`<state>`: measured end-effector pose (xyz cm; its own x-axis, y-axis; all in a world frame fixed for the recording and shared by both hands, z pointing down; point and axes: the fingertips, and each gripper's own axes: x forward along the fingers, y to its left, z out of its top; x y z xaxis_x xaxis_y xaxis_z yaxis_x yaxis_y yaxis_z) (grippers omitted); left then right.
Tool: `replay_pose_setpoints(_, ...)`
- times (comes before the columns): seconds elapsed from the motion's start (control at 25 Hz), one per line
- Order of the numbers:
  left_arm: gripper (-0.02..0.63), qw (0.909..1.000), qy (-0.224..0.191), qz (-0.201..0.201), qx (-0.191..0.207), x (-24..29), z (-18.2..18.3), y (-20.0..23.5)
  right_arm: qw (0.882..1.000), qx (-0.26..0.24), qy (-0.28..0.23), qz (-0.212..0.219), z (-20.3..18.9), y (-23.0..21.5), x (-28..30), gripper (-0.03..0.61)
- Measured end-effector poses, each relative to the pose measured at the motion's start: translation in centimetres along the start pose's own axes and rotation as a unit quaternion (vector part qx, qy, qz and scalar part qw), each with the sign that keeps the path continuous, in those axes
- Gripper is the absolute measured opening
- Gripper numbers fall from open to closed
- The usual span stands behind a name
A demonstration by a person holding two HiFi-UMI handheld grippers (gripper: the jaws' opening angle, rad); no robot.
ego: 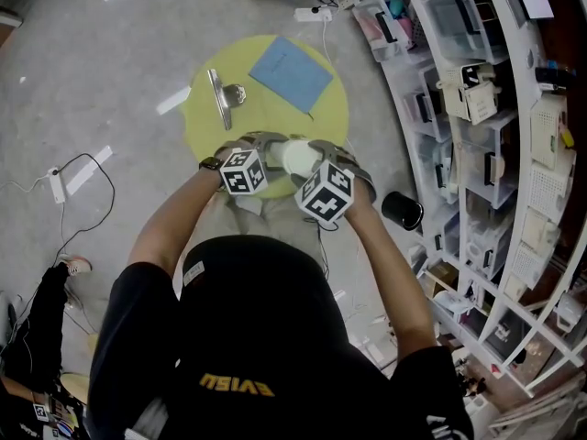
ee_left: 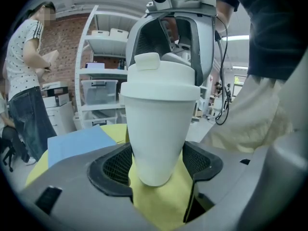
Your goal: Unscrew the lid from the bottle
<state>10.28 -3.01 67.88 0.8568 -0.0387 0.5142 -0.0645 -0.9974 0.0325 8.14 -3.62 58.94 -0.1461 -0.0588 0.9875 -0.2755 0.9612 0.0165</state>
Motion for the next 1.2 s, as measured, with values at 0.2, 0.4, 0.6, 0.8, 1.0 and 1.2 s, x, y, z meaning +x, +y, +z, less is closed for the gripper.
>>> replay_pose_setpoints(0.2,0.341,1.0,0.002,-0.003,0.001,-0.1,0.0,0.0,0.993,-0.119,0.014,0.017,0.0,0.5,0.0,0.328)
replay_pose_setpoints(0.4,0.339,1.0,0.004,0.0,0.0,-0.1,-0.2,0.1,0.99,-0.141,0.0,0.019,0.0,0.5,0.0,0.33)
replay_pose_setpoints(0.6,0.338,1.0,0.005,-0.001,-0.004,0.1,-0.1,-0.2,0.999,-0.048,-0.02,-0.003,-0.7,0.3,-0.5,0.335)
replay_pose_setpoints(0.8,0.337,1.0,0.007,0.0,-0.006,-0.1,0.0,-0.3,0.968,0.218,-0.124,0.004,0.0,-0.2,-1.8,0.398)
replay_pose_setpoints(1.0,0.337,0.9999,0.01,0.0,-0.008,0.0,-0.1,-0.3,0.941,0.305,-0.126,-0.077,-0.3,-1.6,-1.2,0.408)
replay_pose_setpoints(1.2,0.337,0.9999,0.012,0.0,-0.007,0.0,0.1,-0.2,0.97,0.221,-0.081,-0.067,0.2,-1.0,-0.4,0.362)
